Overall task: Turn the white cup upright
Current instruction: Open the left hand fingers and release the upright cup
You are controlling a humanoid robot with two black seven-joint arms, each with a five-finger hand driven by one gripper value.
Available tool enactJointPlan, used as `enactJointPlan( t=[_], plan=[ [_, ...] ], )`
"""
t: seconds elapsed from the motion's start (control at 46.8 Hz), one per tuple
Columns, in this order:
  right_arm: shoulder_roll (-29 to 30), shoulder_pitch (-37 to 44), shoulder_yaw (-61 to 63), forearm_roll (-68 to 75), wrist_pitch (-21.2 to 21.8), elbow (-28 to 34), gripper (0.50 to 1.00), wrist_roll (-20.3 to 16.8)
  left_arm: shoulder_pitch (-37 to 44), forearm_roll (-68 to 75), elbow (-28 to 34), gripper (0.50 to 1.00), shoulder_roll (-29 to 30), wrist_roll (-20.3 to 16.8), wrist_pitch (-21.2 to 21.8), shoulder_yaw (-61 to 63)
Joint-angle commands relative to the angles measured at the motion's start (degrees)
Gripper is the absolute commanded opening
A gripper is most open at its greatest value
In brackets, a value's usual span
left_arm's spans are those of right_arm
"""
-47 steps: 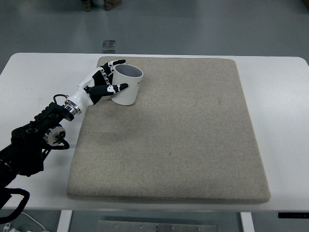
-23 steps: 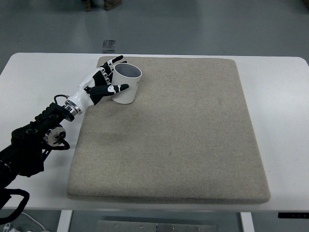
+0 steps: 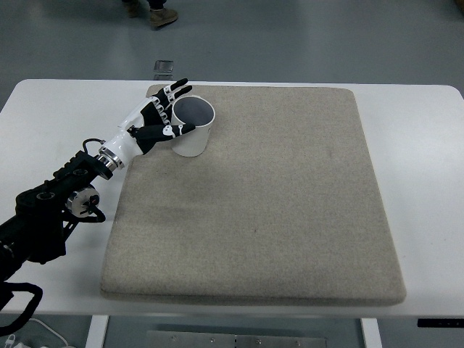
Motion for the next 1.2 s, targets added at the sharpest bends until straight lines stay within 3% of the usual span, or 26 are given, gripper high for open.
enactJointPlan(
  t=[0.0,1.175],
  plan=[
    [0.0,0.0,0.0,0.0,0.0,0.0,0.93,0.0,0.0,0.0,0.0,0.994,0.01,0.0,0.01,-0.11],
    [0.0,0.0,0.09,0.0,0.0,0.0,0.93,0.0,3.95,0.26,-1.85,0.994,4.93,0.0,-1.57,0.59]
  ],
)
